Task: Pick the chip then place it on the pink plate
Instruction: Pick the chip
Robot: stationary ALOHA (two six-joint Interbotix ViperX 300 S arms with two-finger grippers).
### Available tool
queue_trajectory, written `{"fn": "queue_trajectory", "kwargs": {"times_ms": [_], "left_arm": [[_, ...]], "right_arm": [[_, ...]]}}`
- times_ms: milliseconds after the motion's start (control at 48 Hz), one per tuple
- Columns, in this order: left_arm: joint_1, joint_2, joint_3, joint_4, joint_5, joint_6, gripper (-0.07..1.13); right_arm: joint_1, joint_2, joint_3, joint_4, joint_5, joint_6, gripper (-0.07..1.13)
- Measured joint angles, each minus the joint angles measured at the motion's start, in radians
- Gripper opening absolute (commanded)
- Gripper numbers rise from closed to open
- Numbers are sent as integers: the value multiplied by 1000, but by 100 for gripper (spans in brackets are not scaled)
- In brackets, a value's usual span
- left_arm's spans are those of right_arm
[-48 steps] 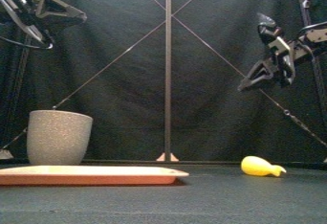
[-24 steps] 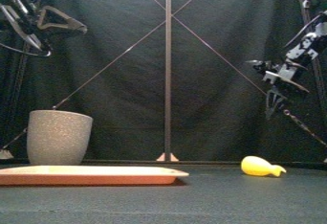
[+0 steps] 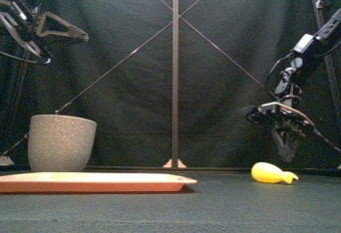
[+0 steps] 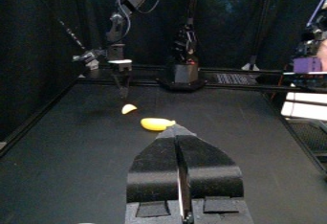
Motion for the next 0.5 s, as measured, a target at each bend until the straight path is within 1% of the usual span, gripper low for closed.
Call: {"fn": "queue_trajectory", "kwargs": {"times_ms": [62, 125, 167, 229, 312, 375, 438, 500], "left_arm": [[2, -2, 5, 0, 0, 0, 4], [2, 0, 11, 0, -2, 0, 4], [2, 0, 15, 0, -2, 0, 4], [3, -2, 20, 0, -2, -2, 4], [3, -2, 28, 0, -2, -5, 4], [3, -2, 31, -2, -2, -5, 4], [3, 0, 32, -5, -2, -6, 4], [3, -2, 31, -9, -2, -6, 4]], "right_arm": [[15, -3, -2, 95, 26, -77, 34], [18, -14, 0, 193, 54, -144, 43], [14, -25, 2, 261, 67, -193, 52], [-3, -35, 15, 324, 81, -242, 64], [-41, -41, 32, 362, 86, -278, 80], [-67, -43, 38, 365, 84, -284, 91], [-92, -43, 44, 362, 84, -285, 97], [-103, -44, 46, 348, 75, -285, 98]]}}
